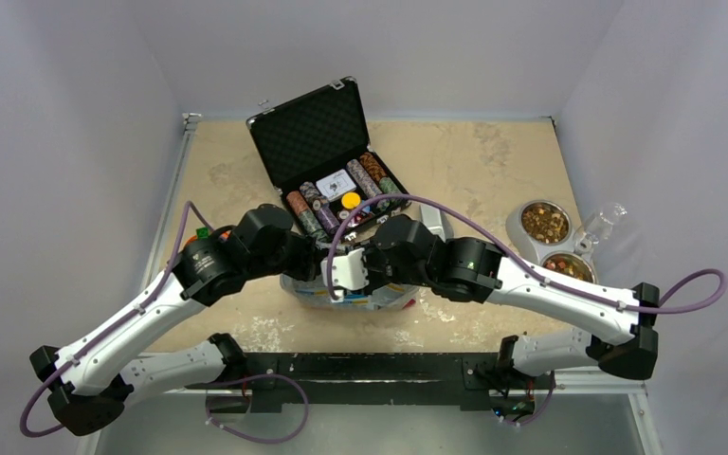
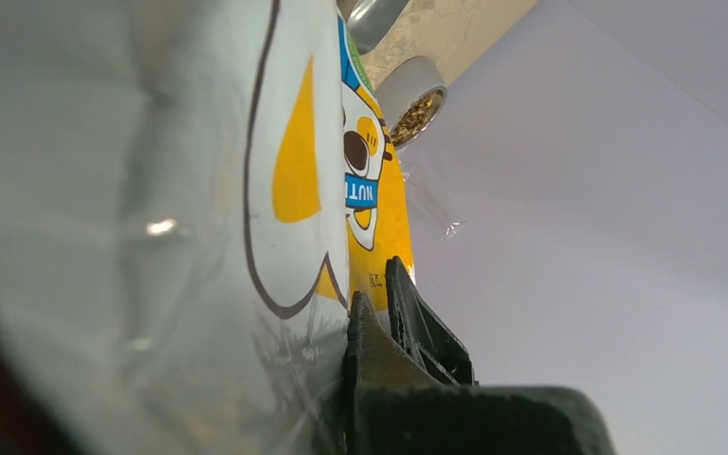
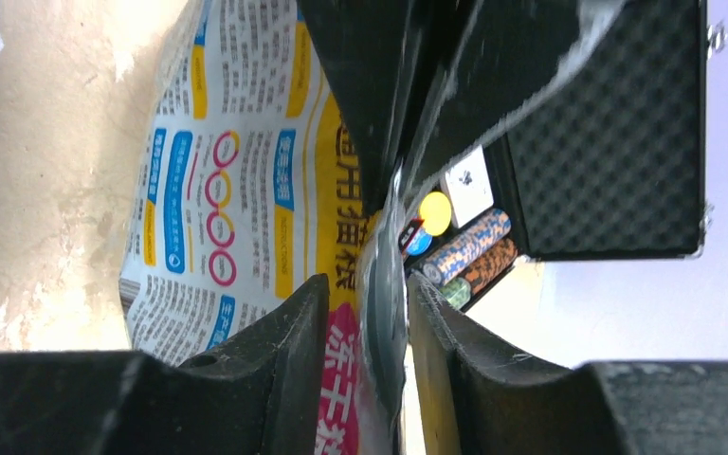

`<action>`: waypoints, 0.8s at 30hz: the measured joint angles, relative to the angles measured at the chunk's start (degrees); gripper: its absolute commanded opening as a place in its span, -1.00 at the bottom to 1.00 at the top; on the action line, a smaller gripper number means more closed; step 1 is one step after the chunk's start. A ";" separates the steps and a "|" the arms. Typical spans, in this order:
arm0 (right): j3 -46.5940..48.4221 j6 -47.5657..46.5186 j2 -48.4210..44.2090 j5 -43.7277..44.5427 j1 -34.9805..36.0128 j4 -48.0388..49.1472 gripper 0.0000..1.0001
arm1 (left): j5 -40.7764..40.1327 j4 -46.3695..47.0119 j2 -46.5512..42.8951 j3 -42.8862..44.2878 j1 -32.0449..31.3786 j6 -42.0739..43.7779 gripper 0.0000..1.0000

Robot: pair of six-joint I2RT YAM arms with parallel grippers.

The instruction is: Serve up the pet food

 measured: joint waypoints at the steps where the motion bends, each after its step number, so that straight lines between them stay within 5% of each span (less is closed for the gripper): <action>1: 0.52 -0.37 0.46 -0.02 0.42 0.11 -0.22 | 0.15 -0.31 0.11 0.22 0.00 -0.02 -1.00; 9: 1.70 -3.32 5.92 5.68 3.26 4.98 -0.29 | 1.51 -1.95 0.20 0.74 0.02 -0.02 -1.00; 10: 1.75 -3.61 6.01 5.92 3.41 4.96 -0.36 | 1.73 -1.88 0.15 0.72 0.07 -0.02 -1.00; 12: 1.75 -4.33 6.01 6.14 3.65 4.74 -0.93 | 1.95 -1.38 -0.20 0.28 0.13 0.00 -1.00; 13: 1.75 -4.85 6.03 6.43 3.76 4.72 -1.00 | 1.95 -1.11 -0.50 -0.07 0.13 0.00 -1.00; 20: 0.48 -4.13 5.92 11.34 4.96 6.43 -1.00 | 1.86 -1.38 -1.38 -1.22 0.44 0.17 -1.00; 22: 0.42 -2.69 5.44 10.47 4.66 6.01 -0.62 | 1.88 -1.38 -1.55 -1.22 0.44 0.15 -1.00; 24: 0.37 -1.70 4.68 8.35 3.74 5.53 -0.54 | 1.88 -1.40 -1.79 -1.22 0.44 0.02 -1.00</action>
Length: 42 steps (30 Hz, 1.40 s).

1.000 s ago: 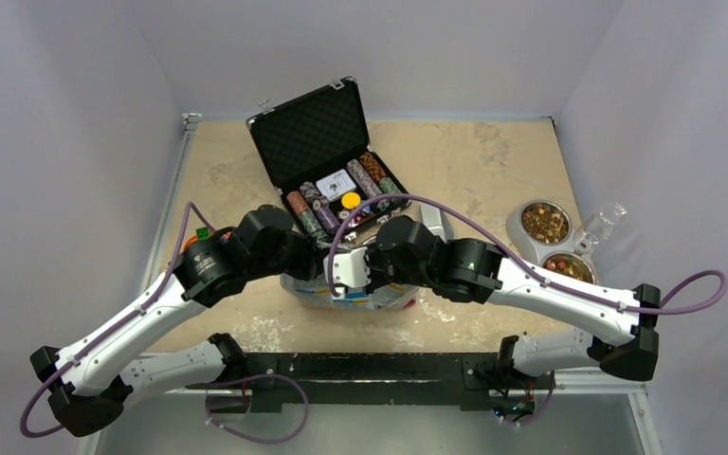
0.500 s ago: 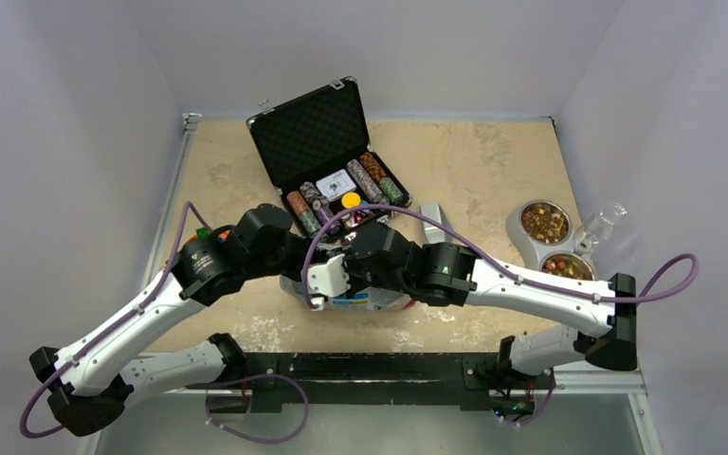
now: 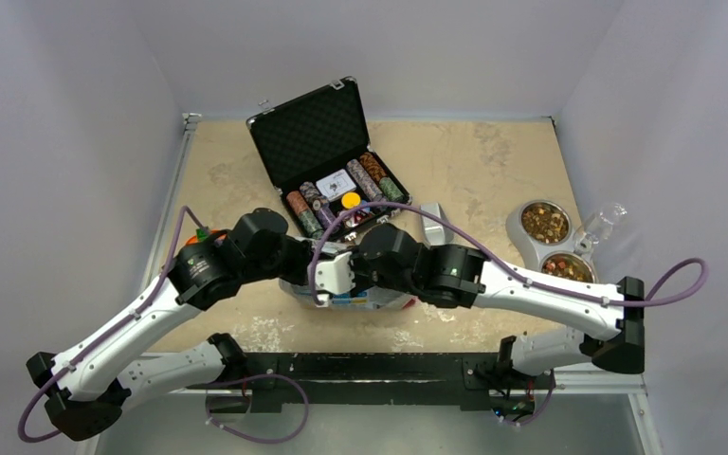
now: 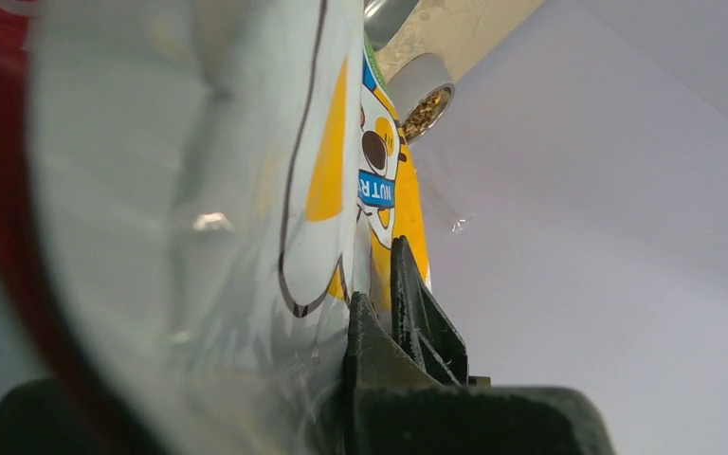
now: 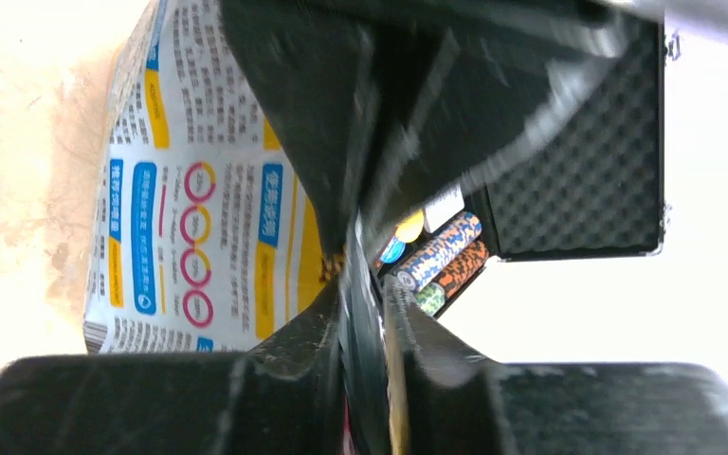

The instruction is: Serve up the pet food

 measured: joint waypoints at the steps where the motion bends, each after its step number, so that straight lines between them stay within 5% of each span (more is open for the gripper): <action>1: -0.42 0.17 -0.96 -0.92 -0.79 0.13 -0.62 | 0.00 -0.09 -0.17 0.00 0.00 -0.07 -1.00; 2: -1.20 0.31 -2.34 -2.05 -1.66 0.11 -0.95 | -0.07 -0.13 -0.28 0.00 0.02 -0.09 -1.00; 3: -1.86 0.42 -3.48 -2.73 -2.36 -0.13 -1.00 | -0.15 -0.15 -0.31 0.00 0.04 -0.11 -1.00; 9: -0.11 2.03 -3.98 -7.17 -5.84 -3.72 -1.00 | -1.44 0.04 -0.31 0.00 0.37 -0.79 -1.00; 12: -0.09 2.58 -4.04 -9.22 -7.56 -3.78 -0.61 | -2.14 0.39 -0.31 0.00 0.48 -1.16 -1.00; 15: -1.75 2.71 -6.14 -9.22 -10.43 -4.22 -0.71 | -2.82 -0.31 -0.50 0.00 0.94 -1.25 -1.00; 17: -3.06 2.73 -8.20 -9.27 -12.28 -4.35 -1.00 | -3.43 -0.42 -0.63 0.00 1.18 -1.42 -1.00; 23: -3.74 3.63 -10.01 -13.11 -14.95 -5.11 -1.00 | -3.89 -0.50 -0.66 0.37 1.44 -1.60 -1.00; 24: -4.24 3.87 -10.67 -13.84 -15.30 -4.98 -0.72 | -3.85 -0.48 -0.61 0.46 1.44 -1.62 -1.00; 25: -4.76 4.04 -11.39 -14.60 -15.65 -4.90 -0.67 | -3.80 -0.50 -0.52 0.57 1.44 -1.62 -1.00; 28: -6.32 4.74 -14.12 -15.76 -17.09 -3.93 -1.00 | -3.61 -1.16 -0.48 0.79 1.44 -1.62 -1.00; 33: -7.17 5.40 -16.28 -16.94 -17.75 -4.68 -1.00 | -3.37 -1.90 -0.09 1.53 1.44 -1.77 -1.00; 34: -7.17 5.46 -16.31 -17.05 -17.84 -4.70 -0.66 | -3.34 -2.05 0.07 1.70 1.44 -1.86 -1.00; 35: -7.17 5.51 -16.33 -17.09 -17.88 -4.72 -0.54 | -3.30 -2.19 0.15 1.81 1.44 -1.90 -1.00; 39: -7.13 6.14 -17.55 -15.93 -18.95 -4.90 -0.57 | -3.21 -3.89 0.35 2.60 1.49 -1.97 -1.00; 42: -6.49 7.34 -18.29 -14.71 -19.80 -6.10 -0.11 | -3.26 -4.96 0.33 2.99 1.55 -1.97 -1.00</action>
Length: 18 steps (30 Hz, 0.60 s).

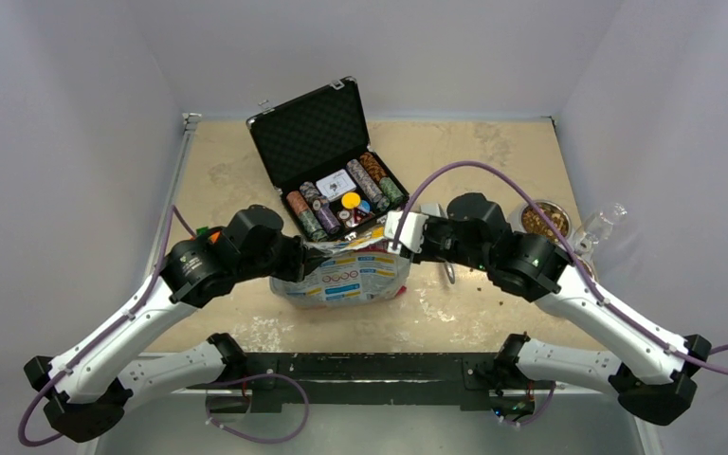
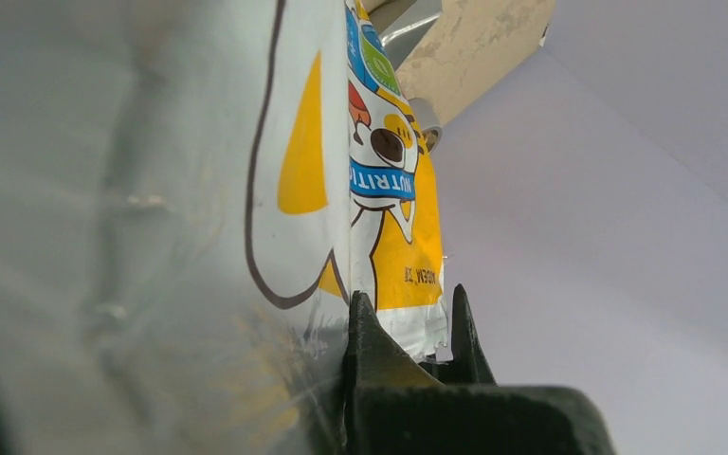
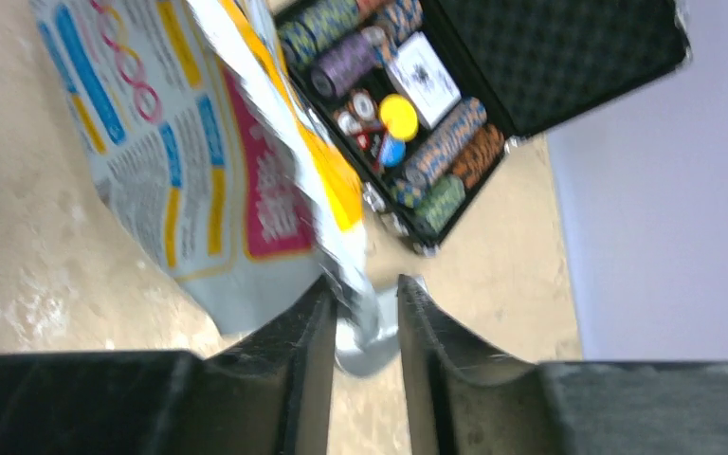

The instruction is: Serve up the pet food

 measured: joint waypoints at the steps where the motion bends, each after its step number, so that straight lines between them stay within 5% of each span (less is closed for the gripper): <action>1: 0.52 0.74 -0.09 0.96 -0.59 -1.07 -0.05 | -0.09 -0.68 -0.09 0.13 0.04 0.00 -1.00; 7: 0.61 9.05 -0.44 1.84 -3.65 -4.72 0.01 | 0.24 -4.66 -2.32 0.57 0.42 0.17 -1.00; 18: -9.20 19.08 -10.45 -14.05 -3.80 5.64 0.20 | 0.68 -5.51 -2.86 0.66 0.48 0.59 -1.00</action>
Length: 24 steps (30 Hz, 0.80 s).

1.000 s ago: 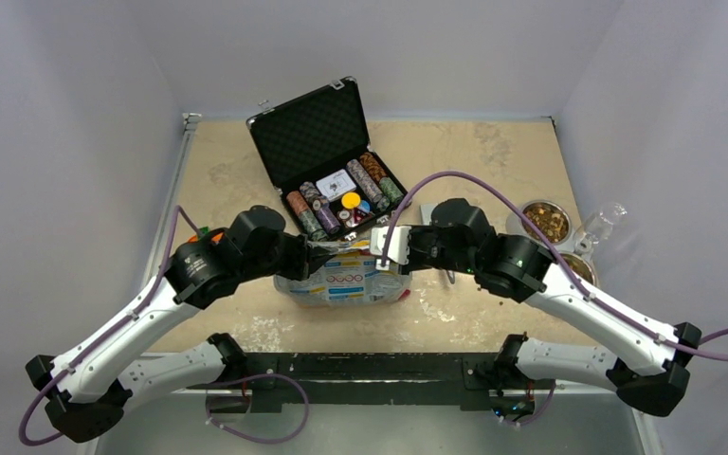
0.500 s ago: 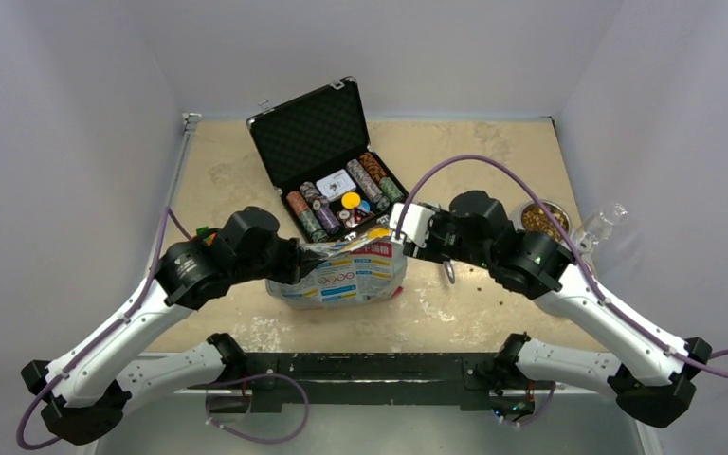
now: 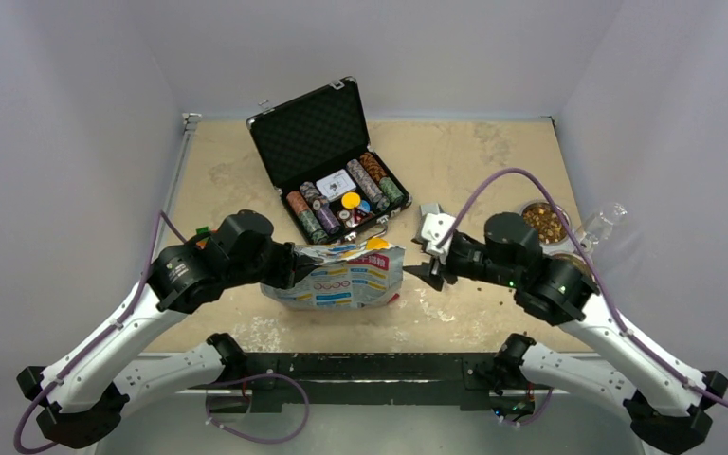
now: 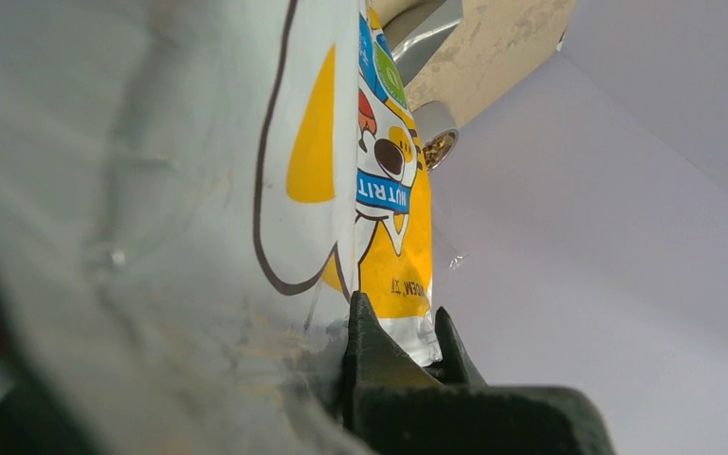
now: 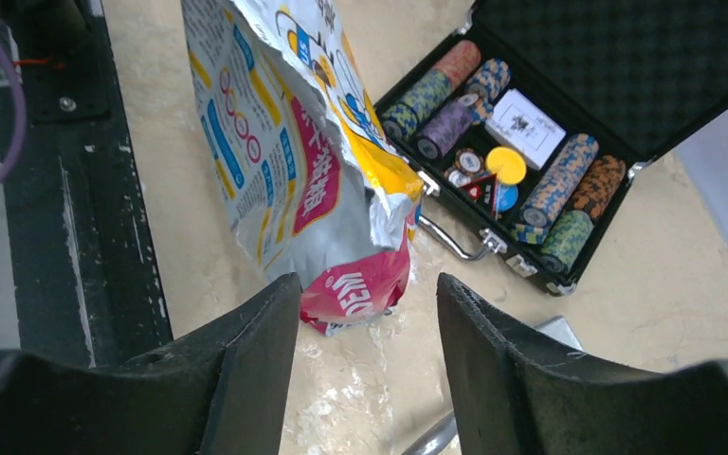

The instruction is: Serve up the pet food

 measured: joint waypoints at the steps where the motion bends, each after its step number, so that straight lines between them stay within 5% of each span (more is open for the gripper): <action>1: -0.44 0.52 -1.46 -0.15 -0.04 0.20 0.22 | 0.00 0.00 0.02 0.00 0.00 0.00 -1.00; 8: -7.37 4.28 -13.68 -4.17 0.00 7.32 0.22 | 0.07 0.17 0.74 0.37 0.13 0.02 -1.00; 15: -7.96 5.27 -3.19 -4.83 0.04 16.35 0.16 | 0.31 -0.83 2.05 1.75 0.17 0.02 -1.00; 18: -8.46 3.65 -0.22 -5.22 0.04 17.53 -0.02 | 0.33 -2.12 2.69 2.71 0.17 0.02 -1.00; 24: -7.32 -1.11 3.98 -8.48 -0.04 19.08 -0.84 | 0.20 -3.61 2.86 4.28 0.17 0.46 -0.06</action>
